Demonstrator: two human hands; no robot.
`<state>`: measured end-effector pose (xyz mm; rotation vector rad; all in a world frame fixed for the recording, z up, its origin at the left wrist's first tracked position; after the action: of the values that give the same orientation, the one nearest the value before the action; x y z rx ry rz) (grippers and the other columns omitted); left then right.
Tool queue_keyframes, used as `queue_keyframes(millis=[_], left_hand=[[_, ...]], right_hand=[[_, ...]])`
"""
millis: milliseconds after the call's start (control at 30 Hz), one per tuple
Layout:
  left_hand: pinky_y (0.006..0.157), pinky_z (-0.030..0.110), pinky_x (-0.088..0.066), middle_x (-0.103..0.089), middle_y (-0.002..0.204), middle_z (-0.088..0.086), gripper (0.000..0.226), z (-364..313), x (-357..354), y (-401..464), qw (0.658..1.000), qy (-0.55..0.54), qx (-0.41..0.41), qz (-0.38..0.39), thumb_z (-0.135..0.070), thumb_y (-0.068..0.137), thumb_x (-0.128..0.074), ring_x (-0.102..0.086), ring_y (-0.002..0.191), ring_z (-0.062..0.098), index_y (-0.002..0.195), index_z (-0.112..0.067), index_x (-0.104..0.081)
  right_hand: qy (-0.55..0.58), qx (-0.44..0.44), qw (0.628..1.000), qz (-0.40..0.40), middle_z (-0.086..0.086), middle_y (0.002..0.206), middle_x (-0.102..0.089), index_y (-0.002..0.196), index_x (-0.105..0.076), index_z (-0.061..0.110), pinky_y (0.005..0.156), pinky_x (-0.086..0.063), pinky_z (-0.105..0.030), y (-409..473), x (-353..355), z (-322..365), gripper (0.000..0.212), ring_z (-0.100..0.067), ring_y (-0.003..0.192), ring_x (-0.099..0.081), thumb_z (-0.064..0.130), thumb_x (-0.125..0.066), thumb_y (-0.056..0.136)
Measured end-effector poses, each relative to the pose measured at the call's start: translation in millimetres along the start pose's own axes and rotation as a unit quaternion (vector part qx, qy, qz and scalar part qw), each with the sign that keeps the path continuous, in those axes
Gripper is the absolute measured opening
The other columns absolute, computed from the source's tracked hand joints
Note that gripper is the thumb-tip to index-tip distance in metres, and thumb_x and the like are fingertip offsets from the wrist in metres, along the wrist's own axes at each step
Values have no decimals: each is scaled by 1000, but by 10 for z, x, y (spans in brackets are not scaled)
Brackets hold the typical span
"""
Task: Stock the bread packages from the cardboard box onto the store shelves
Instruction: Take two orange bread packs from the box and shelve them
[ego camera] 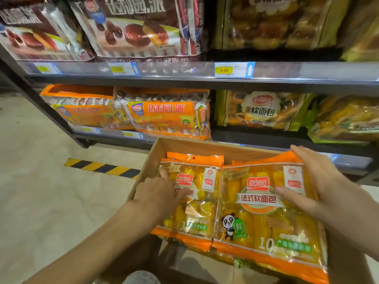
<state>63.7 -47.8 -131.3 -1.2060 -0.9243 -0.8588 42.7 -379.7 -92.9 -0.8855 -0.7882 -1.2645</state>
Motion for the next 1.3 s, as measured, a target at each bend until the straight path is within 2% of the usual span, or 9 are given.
queue_keyframes(millis=[233,367,500,733,867,1000,1100,1233,1300], left_hand=[[105,45,-46,-49,146,12,93,-40,-94,27,992,-117,35,33,-73,91,-50,-54,133,32,154,-11,-21],[113,48,-39,-38,151,15,84,71,-119,26,959,-276,52,32,-55,91,-66,-39,142,34,152,-13,-25],[116,48,-34,-26,156,16,94,82,-86,30,935,-349,61,5,-42,91,-72,-30,147,36,159,-17,-12],[81,32,-59,-71,115,-5,40,81,-57,-44,898,-424,32,113,-33,92,-73,-68,103,13,128,-25,-56],[117,47,-38,-46,154,4,89,44,-42,47,943,-326,24,62,-57,84,-64,-44,141,31,156,-20,-24],[109,41,-47,-52,148,7,102,50,-167,118,871,-466,87,127,-49,86,-72,-56,131,28,159,-15,-9],[109,50,-48,-57,142,8,128,121,-353,273,863,-478,125,101,-69,50,-76,-58,129,32,153,-15,-21],[93,39,-59,-79,108,8,46,96,-325,212,830,-523,102,167,-33,83,-82,-75,102,25,121,-11,-70],[90,37,-60,-80,106,7,41,96,-311,189,832,-514,87,192,-33,80,-86,-76,99,23,113,-14,-73]], right_hand=[[-22,-27,999,20,15,167,-17,154,5,56,92,-59,-57,-156,-121,-155,125,-23,144,-46,112,-23,47],[16,-49,999,14,7,160,-31,142,13,74,87,-61,-54,-236,-132,-148,111,-22,129,-57,111,-31,47],[86,-83,993,22,4,147,-44,157,-3,53,88,-61,-56,-279,-93,-128,131,-23,116,-61,105,-48,45],[192,-114,974,49,6,144,-53,155,-21,48,88,-62,-55,-275,-179,-276,136,-24,119,-66,94,-74,39],[192,-135,971,53,9,144,-48,161,-18,38,91,-61,-54,-288,-201,-202,139,-23,118,-65,91,-73,45],[206,-137,968,44,7,141,-54,159,-17,45,92,-61,-55,-293,-197,-226,138,-23,121,-63,92,-75,43],[229,-108,967,32,7,138,-59,154,-25,50,89,-62,-54,-291,-132,-153,127,-21,118,-67,88,-80,46],[265,-146,953,7,11,128,-64,153,-23,46,90,-60,-53,-320,81,16,126,-18,104,-71,83,-80,47],[264,-165,950,15,9,130,-58,157,-17,48,94,-57,-55,-338,135,31,127,-20,104,-67,78,-79,50]])
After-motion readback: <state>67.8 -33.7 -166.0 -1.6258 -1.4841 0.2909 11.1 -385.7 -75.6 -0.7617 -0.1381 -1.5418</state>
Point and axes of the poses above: each hand's wrist, its own y-axis towards the middle knuckle, its own x-axis out of the back of the hand, z = x × y, the point moved 4 cm from there along y, towards the middle knuckle
